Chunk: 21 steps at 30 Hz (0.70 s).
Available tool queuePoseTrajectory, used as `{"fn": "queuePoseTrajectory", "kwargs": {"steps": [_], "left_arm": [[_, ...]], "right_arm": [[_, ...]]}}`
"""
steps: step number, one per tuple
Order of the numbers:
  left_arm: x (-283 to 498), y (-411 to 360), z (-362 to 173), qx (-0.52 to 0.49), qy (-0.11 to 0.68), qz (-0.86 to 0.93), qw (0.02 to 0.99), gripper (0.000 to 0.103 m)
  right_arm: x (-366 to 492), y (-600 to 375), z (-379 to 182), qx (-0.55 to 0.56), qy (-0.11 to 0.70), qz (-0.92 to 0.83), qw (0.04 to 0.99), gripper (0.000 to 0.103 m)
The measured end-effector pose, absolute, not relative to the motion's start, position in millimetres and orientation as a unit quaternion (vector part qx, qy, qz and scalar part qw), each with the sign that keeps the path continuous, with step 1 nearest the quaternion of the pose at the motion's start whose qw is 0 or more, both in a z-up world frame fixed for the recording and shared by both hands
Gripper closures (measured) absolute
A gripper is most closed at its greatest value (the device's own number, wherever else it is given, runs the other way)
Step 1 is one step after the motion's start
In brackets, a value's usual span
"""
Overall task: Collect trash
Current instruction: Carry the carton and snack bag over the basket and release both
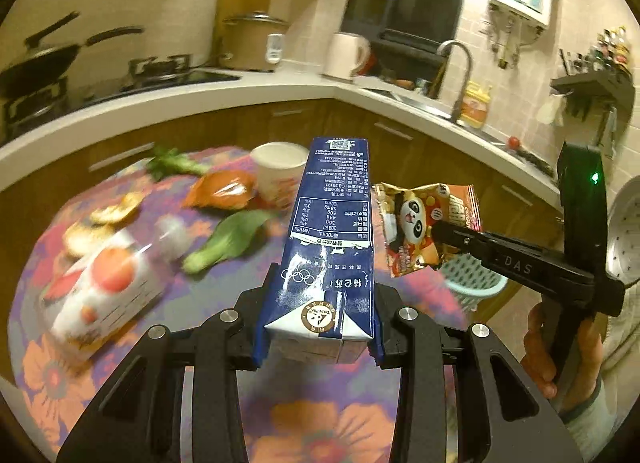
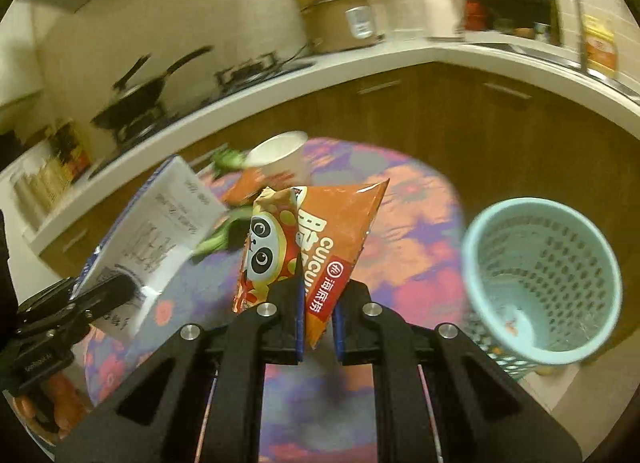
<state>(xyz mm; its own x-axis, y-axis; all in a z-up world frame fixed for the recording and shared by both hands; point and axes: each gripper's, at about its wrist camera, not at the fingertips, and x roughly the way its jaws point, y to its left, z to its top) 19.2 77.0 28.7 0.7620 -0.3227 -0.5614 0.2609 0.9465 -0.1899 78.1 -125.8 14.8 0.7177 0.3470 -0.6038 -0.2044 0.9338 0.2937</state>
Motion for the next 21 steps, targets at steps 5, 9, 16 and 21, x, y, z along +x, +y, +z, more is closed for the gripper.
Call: {"fn": "queuePoseTrajectory", "kwargs": {"steps": [5,9,16,21], "left_arm": [[50.5,25.0,34.2,-0.032,0.313,-0.193,0.929,0.068],[80.0,-20.3,29.0,-0.014,0.33,-0.228,0.916,0.068],[133.3,-98.8,5.4,0.019,0.38,-0.278,0.882,0.068],[151.6,-144.4,-17.1,0.048,0.407,-0.297,0.862,0.068]], "right_arm": [[83.2,-197.0,9.7,0.145,0.336,0.08,0.927,0.095],[87.5,-242.3,1.2,0.169,0.336,0.029,0.926,0.095],[103.8,-305.4,-39.3,0.208,0.373,-0.05,0.903,0.095],[115.6,-321.8,-71.6,0.23,0.403,-0.07,0.883,0.095]]}}
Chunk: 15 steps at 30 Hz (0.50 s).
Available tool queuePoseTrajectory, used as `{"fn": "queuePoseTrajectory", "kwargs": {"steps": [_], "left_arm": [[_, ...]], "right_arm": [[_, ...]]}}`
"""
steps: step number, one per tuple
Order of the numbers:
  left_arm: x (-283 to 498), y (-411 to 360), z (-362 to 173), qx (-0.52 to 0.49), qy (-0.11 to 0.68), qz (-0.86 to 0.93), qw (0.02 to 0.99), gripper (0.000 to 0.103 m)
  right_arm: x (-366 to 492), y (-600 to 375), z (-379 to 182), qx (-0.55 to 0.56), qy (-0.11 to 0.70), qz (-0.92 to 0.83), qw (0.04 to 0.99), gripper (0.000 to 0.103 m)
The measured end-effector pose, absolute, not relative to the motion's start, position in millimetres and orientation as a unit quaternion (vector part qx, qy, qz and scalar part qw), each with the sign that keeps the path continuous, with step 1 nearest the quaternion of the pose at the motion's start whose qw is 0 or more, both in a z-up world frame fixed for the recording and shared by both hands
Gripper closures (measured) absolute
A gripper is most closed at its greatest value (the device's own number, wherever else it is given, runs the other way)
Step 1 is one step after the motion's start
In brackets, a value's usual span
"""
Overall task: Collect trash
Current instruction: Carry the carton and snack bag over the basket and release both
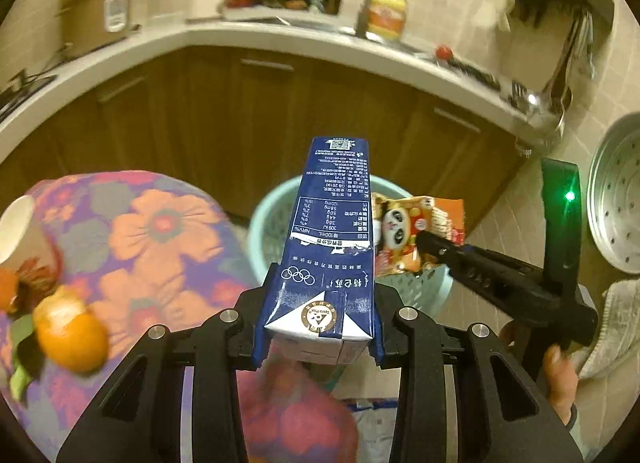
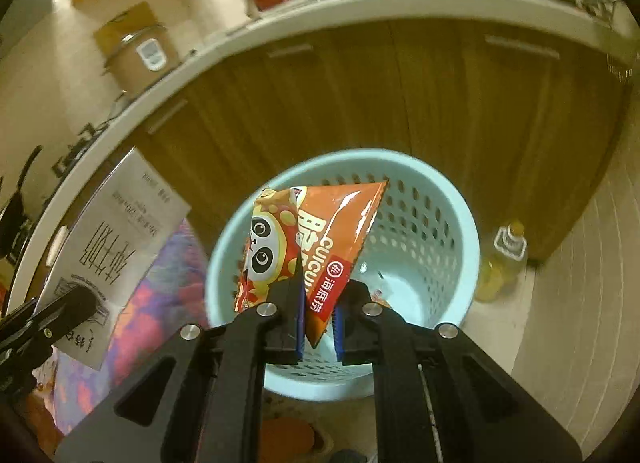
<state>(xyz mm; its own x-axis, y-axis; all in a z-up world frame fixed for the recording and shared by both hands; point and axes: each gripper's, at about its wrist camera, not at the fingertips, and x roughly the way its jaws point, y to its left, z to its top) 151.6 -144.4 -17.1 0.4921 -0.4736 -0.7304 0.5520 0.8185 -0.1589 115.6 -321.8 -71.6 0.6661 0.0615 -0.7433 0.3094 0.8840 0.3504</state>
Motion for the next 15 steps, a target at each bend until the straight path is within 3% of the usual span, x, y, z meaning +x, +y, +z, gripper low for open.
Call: {"fn": "queuePoseTrajectory", "kwargs": {"steps": [9,12,14,15], "left_arm": [[181.4,-191.1,-60.7,0.085,0.453,-0.302,0.834,0.065],[184.9,-192.5,-68.0,0.084,0.457,-0.306,0.831,0.051],[184.2,-190.7,-68.6,0.083,0.456,-0.308,0.831,0.051],[183.9,-187.3,-67.8,0.079,0.456,-0.309,0.831,0.051]], "right_arm": [[123.4,-341.2,-107.6,0.234,0.446,-0.077,0.86,0.092],[125.1,-340.7,-114.9,0.237,0.458,-0.07,0.854,0.079],[121.8,-340.5,-116.6,0.232,0.458,-0.072,0.855,0.054],[120.3,-339.4,-116.0,0.226,0.456,-0.078,0.857,0.052]]}}
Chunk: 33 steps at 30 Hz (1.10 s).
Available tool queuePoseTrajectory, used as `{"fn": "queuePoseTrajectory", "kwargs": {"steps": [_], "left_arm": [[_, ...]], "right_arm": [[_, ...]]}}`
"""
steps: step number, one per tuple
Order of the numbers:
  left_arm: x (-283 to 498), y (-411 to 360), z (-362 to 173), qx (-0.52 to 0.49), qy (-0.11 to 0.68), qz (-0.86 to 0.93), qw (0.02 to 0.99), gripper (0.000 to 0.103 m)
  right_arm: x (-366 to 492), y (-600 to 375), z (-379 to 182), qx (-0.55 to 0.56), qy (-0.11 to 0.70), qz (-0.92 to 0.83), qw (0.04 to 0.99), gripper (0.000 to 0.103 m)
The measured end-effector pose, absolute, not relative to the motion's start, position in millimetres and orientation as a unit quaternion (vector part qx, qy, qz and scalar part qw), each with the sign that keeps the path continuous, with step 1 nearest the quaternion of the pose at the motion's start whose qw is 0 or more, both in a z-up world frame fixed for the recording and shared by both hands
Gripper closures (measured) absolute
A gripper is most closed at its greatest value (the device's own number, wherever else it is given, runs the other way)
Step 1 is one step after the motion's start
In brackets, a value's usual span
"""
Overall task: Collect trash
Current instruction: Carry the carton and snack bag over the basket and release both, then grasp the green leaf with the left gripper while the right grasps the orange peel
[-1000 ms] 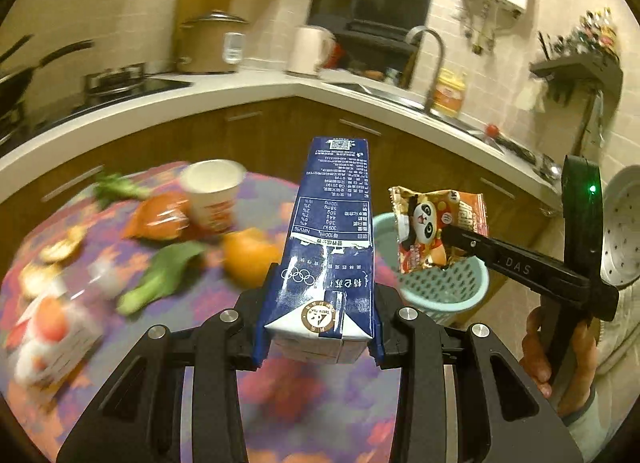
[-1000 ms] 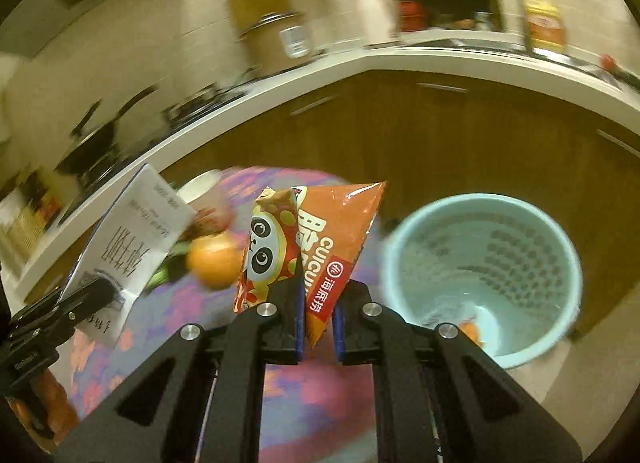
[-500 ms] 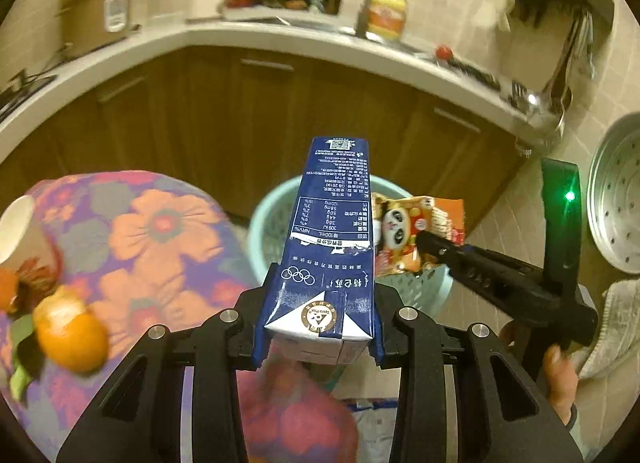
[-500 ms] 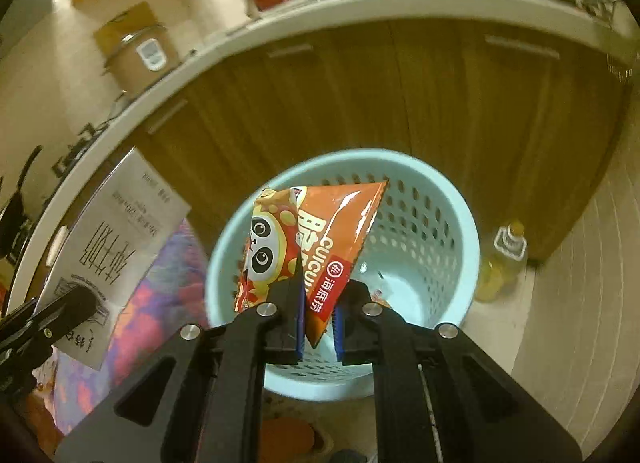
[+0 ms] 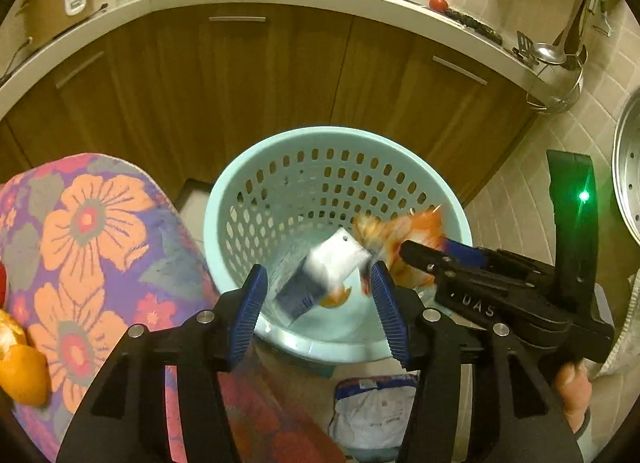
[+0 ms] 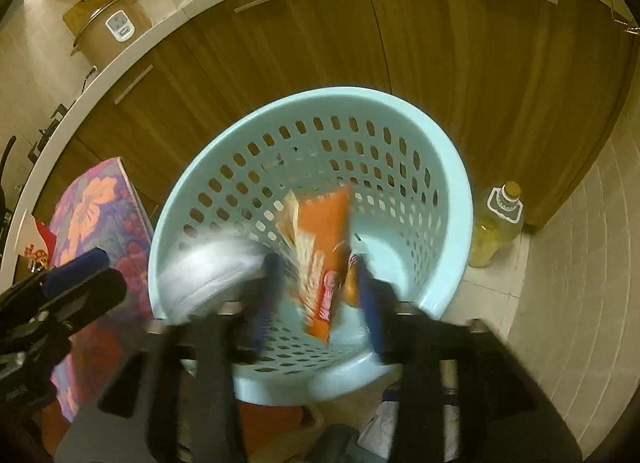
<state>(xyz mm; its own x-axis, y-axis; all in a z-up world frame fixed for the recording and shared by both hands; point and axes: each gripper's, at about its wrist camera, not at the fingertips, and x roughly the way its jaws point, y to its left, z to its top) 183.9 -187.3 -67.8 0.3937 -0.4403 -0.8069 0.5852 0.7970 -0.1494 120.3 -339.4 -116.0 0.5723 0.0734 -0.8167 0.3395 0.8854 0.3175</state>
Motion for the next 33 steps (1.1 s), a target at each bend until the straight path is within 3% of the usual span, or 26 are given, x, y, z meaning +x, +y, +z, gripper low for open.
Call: {"fn": "queuePoseTrajectory", "kwargs": {"steps": [10,22,28,33], "left_arm": [[155.0,-138.5,-24.4,0.036,0.406,-0.289,0.866,0.05],[103.3,-7.3,27.9,-0.025,0.318,-0.181,0.93,0.043],[86.5,55.2,29.2,-0.009,0.292,-0.093,0.952,0.035],[87.8,91.7,7.8,0.01,0.317,-0.054,0.947,0.035]], "right_arm": [[106.8,-322.0,-82.3,0.219,0.422,-0.052,0.878,0.052],[100.9,-235.1,-22.6,0.163,0.375,0.037,0.912,0.052],[103.3,-170.1,-5.7,0.11,0.358,0.096,0.922,0.052],[113.6,-122.9,-2.9,0.09,0.349,0.142,0.922,0.052]]}}
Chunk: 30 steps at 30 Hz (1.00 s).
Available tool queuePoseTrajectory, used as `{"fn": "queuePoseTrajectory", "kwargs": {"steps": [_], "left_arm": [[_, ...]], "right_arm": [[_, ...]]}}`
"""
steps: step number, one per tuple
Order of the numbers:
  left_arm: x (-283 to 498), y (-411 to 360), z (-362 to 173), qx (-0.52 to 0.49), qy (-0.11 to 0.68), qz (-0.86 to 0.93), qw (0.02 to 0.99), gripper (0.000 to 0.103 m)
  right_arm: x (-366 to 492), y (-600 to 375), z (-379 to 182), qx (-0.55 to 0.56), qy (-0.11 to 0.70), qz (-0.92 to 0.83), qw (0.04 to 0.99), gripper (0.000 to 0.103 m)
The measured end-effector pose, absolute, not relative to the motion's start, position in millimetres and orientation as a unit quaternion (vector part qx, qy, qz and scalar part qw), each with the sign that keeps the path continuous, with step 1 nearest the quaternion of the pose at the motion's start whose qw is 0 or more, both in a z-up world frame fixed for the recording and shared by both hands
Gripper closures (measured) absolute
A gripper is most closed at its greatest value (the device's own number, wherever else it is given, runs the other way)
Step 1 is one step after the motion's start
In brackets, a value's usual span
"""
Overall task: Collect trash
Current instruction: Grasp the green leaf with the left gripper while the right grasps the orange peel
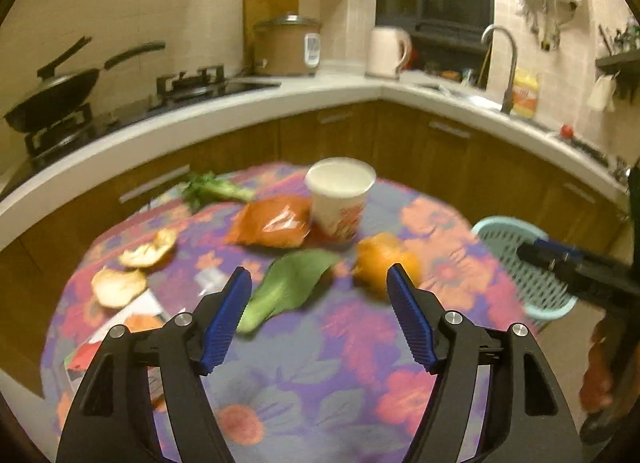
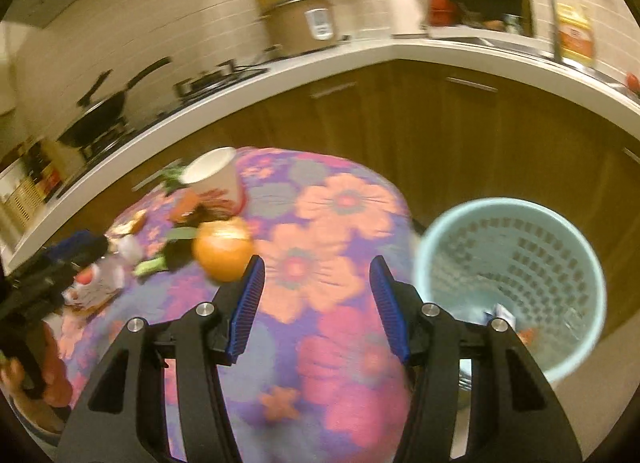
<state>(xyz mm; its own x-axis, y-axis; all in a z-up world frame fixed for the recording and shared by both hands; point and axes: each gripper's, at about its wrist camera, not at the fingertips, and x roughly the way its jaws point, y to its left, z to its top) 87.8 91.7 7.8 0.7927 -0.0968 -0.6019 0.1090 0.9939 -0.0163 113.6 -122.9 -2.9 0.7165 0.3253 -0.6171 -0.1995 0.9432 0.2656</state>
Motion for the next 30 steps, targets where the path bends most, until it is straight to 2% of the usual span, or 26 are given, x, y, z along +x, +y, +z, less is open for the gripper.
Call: {"fn": "queuePoseTrajectory", "kwargs": {"steps": [8,14,16,19,21,25,30], "left_arm": [[125.3,99.5,-36.2,0.0,0.381,-0.064,0.922,0.035],[160.8,106.5,-54.4,-0.012,0.408,-0.035,0.912,0.047],[166.2,105.2,-55.9,-0.007,0.407,-0.028,0.913,0.056],[169.8,106.6,-56.7,-0.008,0.402,-0.02,0.915,0.078],[169.0,112.5,-55.8,-0.027,0.396,-0.028,0.917,0.103],[161.8,116.4,-52.0,-0.05,0.382,-0.042,0.922,0.103],[158.1,117.6,-49.8,-0.059,0.372,-0.049,0.925,0.103]], "right_arm": [[141.0,-83.6,-15.6,0.075,0.353,0.178,0.915,0.052],[153.2,-67.5,-26.5,0.053,0.372,0.196,0.906,0.052],[152.7,-62.1,-29.8,0.044,0.376,0.198,0.904,0.052],[151.7,-53.9,-31.0,0.025,0.378,0.199,0.904,0.052],[153.6,-47.3,-30.8,0.014,0.379,0.2,0.903,0.047],[165.1,-31.9,-33.3,-0.003,0.386,0.206,0.899,0.034],[191.3,-22.5,-39.9,-0.002,0.407,0.207,0.889,0.032]]}}
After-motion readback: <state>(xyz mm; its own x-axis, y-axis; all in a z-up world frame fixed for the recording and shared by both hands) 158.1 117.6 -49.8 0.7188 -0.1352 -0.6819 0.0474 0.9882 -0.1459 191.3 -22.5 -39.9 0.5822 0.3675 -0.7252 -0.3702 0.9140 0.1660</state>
